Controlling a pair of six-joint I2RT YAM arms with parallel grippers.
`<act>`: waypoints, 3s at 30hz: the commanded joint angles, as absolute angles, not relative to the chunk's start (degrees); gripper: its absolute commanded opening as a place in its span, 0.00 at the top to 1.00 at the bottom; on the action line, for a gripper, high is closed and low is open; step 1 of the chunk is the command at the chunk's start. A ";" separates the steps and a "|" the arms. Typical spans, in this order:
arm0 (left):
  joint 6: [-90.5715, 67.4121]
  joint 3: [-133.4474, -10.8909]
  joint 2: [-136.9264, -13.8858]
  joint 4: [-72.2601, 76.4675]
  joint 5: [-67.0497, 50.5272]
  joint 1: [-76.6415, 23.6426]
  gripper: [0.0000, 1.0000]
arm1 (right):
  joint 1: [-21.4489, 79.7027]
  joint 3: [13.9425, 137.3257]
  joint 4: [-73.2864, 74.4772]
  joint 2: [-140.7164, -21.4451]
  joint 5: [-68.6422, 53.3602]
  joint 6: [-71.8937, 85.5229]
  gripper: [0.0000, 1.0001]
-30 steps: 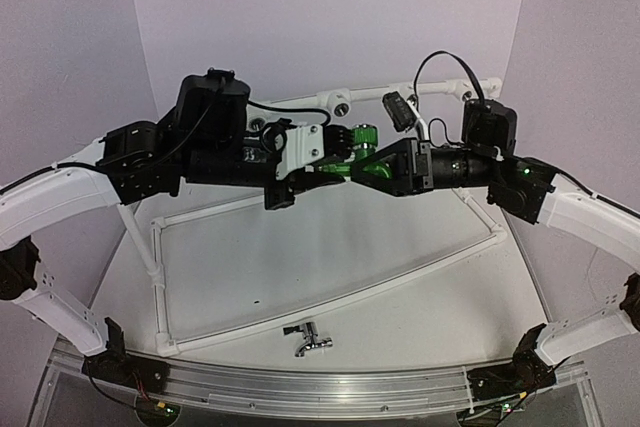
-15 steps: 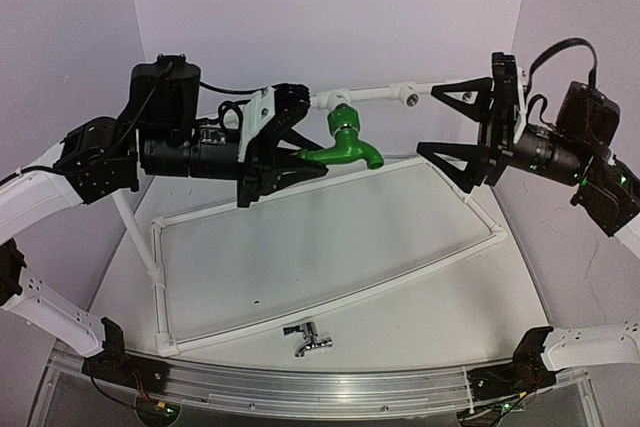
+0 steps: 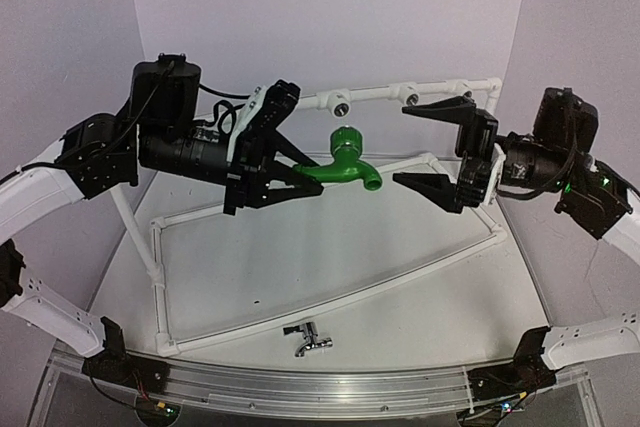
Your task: Install the water faucets
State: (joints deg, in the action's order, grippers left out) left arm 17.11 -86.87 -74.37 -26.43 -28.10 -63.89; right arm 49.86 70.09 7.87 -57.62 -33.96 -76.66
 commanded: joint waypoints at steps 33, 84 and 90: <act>14.20 -92.42 -79.27 -30.29 -35.60 -62.82 1.00 | 64.19 72.55 7.38 -65.50 -19.95 -112.06 0.64; 10.87 -95.86 -77.76 -35.82 -3.03 -60.71 0.04 | 32.26 50.85 -29.43 -62.58 5.45 -94.42 1.00; 9.55 -93.34 -76.70 -33.76 -4.43 -60.64 0.04 | 32.39 52.94 -30.47 -65.11 6.01 -96.24 1.00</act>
State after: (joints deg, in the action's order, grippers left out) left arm 10.98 -93.79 -78.36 -34.94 -4.13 -60.77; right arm 32.38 50.66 -24.47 -64.27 7.46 -93.76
